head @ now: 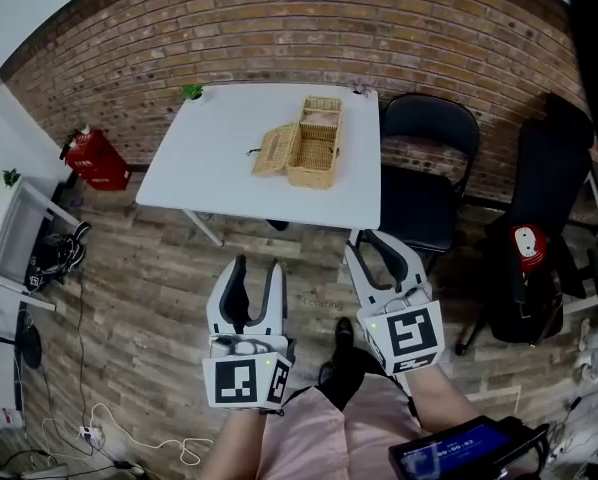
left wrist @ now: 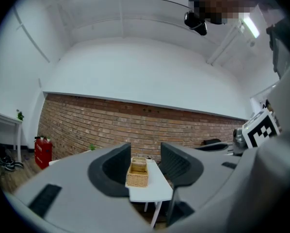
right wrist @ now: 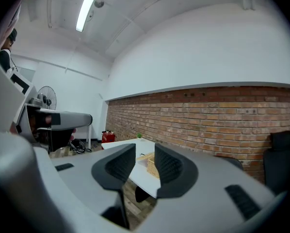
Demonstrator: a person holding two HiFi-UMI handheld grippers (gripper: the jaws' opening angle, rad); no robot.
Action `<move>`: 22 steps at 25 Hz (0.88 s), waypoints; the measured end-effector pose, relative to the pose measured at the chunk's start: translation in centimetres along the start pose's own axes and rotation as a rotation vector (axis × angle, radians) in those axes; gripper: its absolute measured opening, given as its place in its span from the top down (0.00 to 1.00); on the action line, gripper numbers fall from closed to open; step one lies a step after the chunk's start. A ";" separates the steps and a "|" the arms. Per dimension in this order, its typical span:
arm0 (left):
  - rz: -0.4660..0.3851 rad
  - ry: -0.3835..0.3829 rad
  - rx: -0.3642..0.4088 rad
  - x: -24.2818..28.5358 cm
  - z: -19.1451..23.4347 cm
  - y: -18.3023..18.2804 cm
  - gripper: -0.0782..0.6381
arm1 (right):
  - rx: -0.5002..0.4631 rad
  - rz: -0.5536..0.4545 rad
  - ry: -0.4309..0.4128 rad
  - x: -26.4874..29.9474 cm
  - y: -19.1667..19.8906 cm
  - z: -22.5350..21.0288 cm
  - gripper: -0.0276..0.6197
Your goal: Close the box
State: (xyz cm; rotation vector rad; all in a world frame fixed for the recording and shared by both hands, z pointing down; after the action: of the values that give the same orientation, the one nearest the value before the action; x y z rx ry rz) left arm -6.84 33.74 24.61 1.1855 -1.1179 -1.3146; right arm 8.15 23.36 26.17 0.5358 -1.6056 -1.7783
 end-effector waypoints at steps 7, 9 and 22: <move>0.033 0.017 -0.004 3.5 1.3 1.7 0.61 | 0.024 0.030 0.017 3.3 1.4 -1.5 0.77; 0.044 0.018 -0.003 4.8 1.8 2.2 0.61 | 0.032 0.034 0.013 4.7 1.8 -2.0 0.77; 0.095 0.014 0.010 17.2 7.0 3.8 0.61 | 0.088 0.055 -0.022 17.8 2.9 -6.9 0.78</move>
State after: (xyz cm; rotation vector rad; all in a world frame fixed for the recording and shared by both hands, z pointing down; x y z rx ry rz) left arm -13.78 16.44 27.79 1.1337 -1.1582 -1.2271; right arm 1.28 5.86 30.31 0.5095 -1.7035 -1.6845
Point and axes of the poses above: the fingertips, and each gripper's own axes: x forward along the fingers, z to its left, y out of its underside, the point moved 5 cm from there along -x, backward along the fingers, and after that the axes turned 7 degrees about y, right-handed, at the moved point
